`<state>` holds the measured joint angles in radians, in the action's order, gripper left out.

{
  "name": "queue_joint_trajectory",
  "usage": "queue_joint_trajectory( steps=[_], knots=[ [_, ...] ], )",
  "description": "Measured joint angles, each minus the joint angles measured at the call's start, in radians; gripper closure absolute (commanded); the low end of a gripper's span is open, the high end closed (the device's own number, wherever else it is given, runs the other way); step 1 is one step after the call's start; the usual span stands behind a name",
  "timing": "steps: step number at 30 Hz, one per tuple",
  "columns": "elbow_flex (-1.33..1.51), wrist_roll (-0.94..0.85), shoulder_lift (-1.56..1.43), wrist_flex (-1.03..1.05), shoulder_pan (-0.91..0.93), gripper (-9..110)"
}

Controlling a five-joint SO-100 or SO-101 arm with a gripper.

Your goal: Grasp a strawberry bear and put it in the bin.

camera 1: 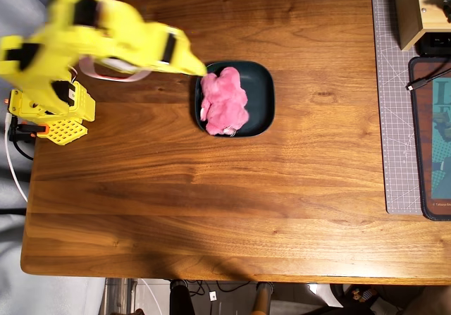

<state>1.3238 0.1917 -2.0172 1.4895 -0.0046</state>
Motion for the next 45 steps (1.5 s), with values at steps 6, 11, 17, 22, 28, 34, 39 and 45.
queue_joint_trajectory(
  steps=[6, 11, 17, 22, 28, 34, 39, 45],
  knots=[
    [0.742, -0.077, -0.715, -0.344, -0.052, 73],
    [1.184, -0.143, -1.057, -0.38, -0.16, 68],
    [1.497, -0.189, -1.315, -0.33, -0.156, 64],
    [1.597, -0.192, -1.335, -0.282, -0.123, 64],
    [1.721, -0.192, -1.335, -0.242, -0.117, 73],
    [1.738, -0.192, -1.335, -0.232, -0.104, 89],
    [1.738, -0.192, -1.335, -0.232, -0.086, 91],
    [1.738, -0.192, -1.335, -0.232, -0.029, 93]
  ],
)
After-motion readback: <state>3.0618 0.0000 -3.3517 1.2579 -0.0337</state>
